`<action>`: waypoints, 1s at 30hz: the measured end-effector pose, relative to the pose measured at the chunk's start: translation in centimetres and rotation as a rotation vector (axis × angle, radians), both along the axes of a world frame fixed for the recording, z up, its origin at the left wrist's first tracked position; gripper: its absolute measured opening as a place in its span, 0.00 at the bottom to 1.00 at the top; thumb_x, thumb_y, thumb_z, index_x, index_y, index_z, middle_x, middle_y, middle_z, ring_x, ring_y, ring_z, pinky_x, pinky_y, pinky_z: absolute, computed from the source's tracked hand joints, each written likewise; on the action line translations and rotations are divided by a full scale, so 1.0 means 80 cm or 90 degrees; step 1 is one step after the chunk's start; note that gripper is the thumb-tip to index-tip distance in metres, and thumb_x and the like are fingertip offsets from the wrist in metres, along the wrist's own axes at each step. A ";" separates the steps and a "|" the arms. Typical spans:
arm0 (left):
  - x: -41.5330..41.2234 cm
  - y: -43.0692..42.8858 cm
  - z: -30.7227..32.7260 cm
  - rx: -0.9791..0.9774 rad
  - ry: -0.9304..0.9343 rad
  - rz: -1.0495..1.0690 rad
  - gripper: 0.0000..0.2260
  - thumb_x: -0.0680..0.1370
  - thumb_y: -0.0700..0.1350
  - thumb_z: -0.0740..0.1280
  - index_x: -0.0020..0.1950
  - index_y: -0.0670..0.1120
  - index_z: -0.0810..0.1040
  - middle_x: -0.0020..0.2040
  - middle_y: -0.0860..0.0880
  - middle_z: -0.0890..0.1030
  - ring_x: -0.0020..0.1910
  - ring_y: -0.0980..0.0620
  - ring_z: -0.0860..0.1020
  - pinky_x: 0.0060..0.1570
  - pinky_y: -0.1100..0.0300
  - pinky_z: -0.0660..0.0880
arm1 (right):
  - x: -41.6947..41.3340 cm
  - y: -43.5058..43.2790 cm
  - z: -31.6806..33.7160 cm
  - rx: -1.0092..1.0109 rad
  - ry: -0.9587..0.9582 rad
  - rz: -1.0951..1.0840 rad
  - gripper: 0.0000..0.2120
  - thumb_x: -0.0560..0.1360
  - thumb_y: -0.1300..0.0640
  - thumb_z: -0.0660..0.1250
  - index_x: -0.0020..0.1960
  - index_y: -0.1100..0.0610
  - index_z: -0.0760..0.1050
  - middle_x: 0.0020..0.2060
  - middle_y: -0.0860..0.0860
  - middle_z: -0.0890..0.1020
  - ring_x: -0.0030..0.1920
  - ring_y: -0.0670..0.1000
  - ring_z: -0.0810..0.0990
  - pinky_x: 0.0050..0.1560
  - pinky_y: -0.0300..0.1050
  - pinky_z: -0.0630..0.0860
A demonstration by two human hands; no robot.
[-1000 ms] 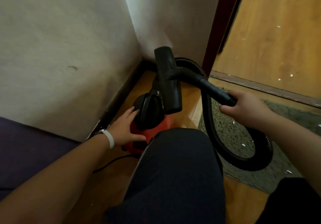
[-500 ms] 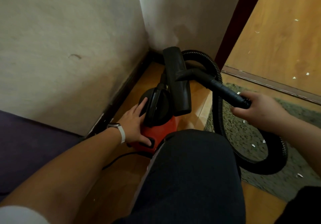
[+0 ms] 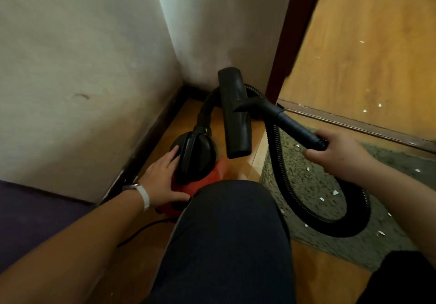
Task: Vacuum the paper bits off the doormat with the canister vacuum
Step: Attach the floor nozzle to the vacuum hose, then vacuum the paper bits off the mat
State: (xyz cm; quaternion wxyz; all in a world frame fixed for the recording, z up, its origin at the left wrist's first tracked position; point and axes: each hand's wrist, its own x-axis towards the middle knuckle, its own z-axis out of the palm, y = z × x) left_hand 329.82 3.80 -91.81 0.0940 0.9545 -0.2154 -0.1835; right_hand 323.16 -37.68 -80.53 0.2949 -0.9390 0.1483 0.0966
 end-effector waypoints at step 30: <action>0.060 -0.482 -0.003 0.185 -0.068 -0.676 0.25 0.71 0.65 0.66 0.62 0.52 0.70 0.58 0.50 0.76 0.57 0.46 0.75 0.58 0.49 0.72 | -0.065 -0.179 0.012 0.086 -0.033 -0.363 0.07 0.72 0.51 0.69 0.48 0.50 0.75 0.34 0.53 0.78 0.32 0.55 0.78 0.37 0.53 0.79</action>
